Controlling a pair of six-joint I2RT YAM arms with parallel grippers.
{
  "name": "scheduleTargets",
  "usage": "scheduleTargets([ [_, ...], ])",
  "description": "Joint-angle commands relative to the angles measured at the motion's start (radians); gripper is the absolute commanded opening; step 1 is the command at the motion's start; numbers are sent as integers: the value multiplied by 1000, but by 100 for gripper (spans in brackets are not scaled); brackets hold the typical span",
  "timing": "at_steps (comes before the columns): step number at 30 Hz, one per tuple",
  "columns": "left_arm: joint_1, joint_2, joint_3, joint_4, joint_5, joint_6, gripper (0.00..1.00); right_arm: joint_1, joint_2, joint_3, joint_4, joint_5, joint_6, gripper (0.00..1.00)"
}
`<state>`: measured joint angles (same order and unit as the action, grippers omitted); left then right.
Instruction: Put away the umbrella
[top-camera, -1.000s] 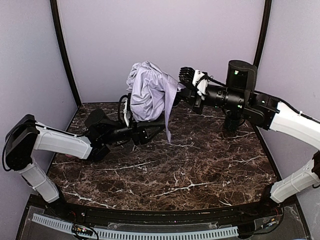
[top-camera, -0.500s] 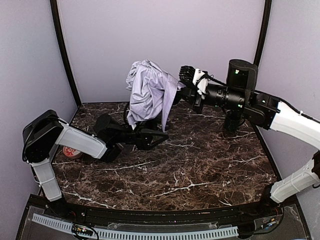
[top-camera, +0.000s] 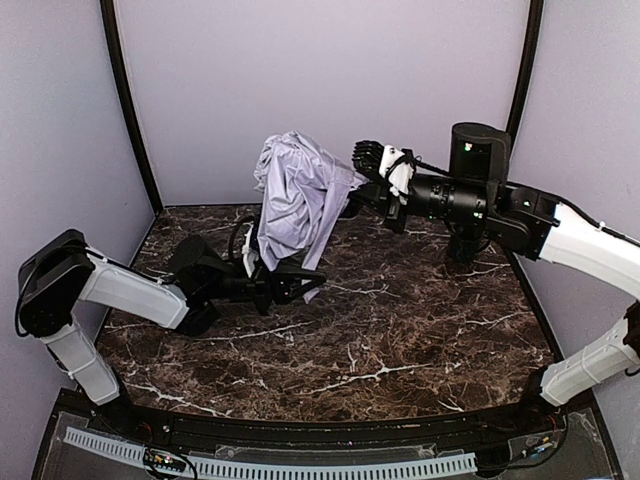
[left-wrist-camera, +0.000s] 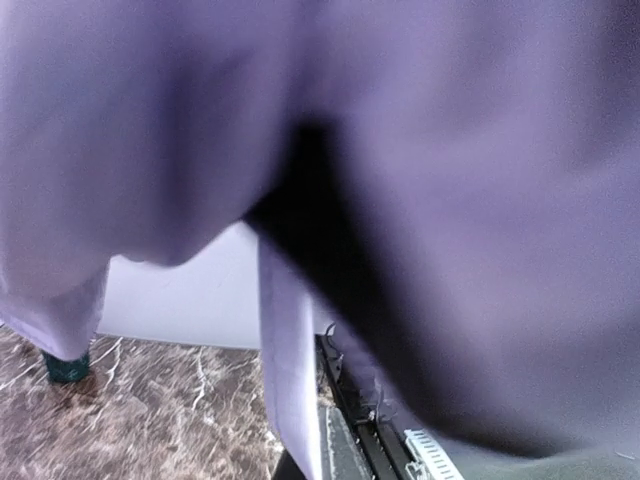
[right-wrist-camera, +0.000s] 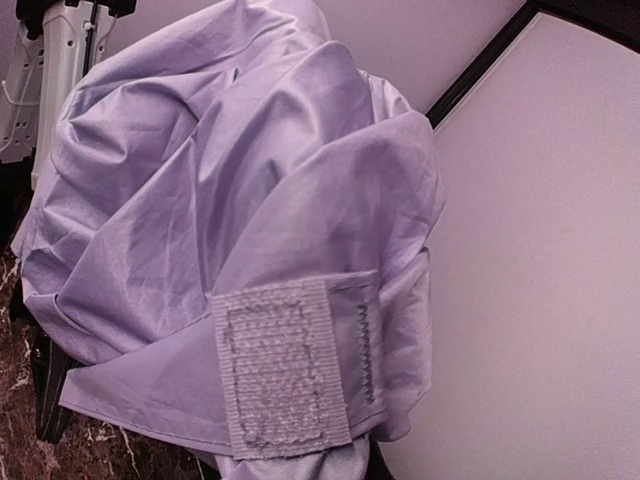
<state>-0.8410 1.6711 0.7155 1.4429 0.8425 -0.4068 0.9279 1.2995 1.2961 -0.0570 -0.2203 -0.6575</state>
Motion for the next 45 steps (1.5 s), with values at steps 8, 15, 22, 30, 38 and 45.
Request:
scheduleTargets([
  [8,-210,-494,-40,-861,-314,489,0,-65,53,82,-77,305,69,0],
  [15,-235,-680,1,-1180,-483,623,0,-123,35,42,-102,257,158,0],
  [22,-202,-683,-106,-1199,-689,851,0,-125,-56,65,-98,-50,235,0],
  [30,-38,-598,-121,-1064,-590,918,0,-101,-84,67,-308,-554,119,0],
  [38,16,-379,-34,-1019,-527,1075,0,45,-92,-29,-476,-573,-121,0],
  [45,77,-127,56,-769,-523,1150,0,192,37,-101,-475,-612,-198,0],
])
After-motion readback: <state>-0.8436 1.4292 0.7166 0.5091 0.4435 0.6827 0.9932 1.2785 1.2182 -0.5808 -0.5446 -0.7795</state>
